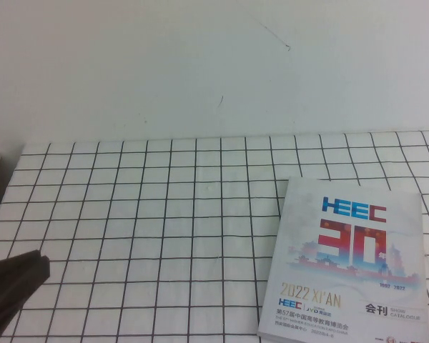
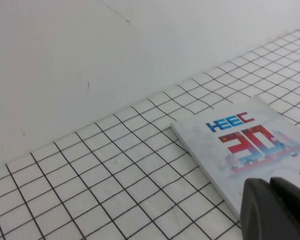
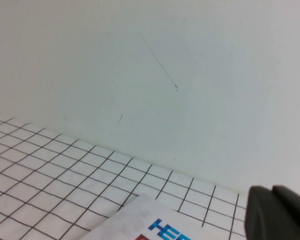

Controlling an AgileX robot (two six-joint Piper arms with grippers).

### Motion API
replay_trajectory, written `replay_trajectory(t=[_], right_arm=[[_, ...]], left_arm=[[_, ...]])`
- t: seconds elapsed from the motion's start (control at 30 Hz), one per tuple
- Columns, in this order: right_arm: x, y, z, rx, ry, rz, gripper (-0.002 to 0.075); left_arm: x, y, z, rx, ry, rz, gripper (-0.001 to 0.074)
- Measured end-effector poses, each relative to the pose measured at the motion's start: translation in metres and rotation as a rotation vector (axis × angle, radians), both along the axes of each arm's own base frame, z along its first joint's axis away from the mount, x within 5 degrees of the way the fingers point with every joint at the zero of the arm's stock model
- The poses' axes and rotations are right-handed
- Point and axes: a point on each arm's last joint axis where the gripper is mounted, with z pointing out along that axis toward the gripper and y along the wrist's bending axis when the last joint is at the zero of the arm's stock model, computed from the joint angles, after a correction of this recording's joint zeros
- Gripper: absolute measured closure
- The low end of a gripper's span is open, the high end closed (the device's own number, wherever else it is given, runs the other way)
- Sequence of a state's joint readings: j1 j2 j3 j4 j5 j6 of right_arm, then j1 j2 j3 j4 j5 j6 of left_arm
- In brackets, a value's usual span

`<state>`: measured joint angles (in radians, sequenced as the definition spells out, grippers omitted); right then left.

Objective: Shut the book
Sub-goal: 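Close the open booklet and leave it lying on the table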

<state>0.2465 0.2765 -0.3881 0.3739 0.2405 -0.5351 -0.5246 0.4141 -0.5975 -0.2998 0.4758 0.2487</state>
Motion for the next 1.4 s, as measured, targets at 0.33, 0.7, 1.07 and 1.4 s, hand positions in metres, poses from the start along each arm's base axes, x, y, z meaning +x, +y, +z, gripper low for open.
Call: replay_trajectory(t=[0.33, 0.7, 1.07, 1.4], right_arm=[[0.001, 0.003, -0.019, 0.002, 0.101, 0.029, 0.0729], [0.001, 0.005, -0.033, -0.016, 0.168, 0.044, 0.0729], [0.0, 0.005, -0.035, -0.021, 0.182, 0.05, 0.0729], [0.0, 0.005, -0.035, -0.021, 0.182, 0.05, 0.0729]], left_arm=[[0.002, 0.0, 0.003, -0.023, -0.037, 0.014, 0.0738], [0.001, 0.0, 0.001, -0.014, -0.014, 0.009, 0.0738], [0.0, 0.0, -0.003, 0.006, 0.016, -0.001, 0.0738], [0.004, 0.005, -0.011, 0.12, -0.028, 0.04, 0.0738]])
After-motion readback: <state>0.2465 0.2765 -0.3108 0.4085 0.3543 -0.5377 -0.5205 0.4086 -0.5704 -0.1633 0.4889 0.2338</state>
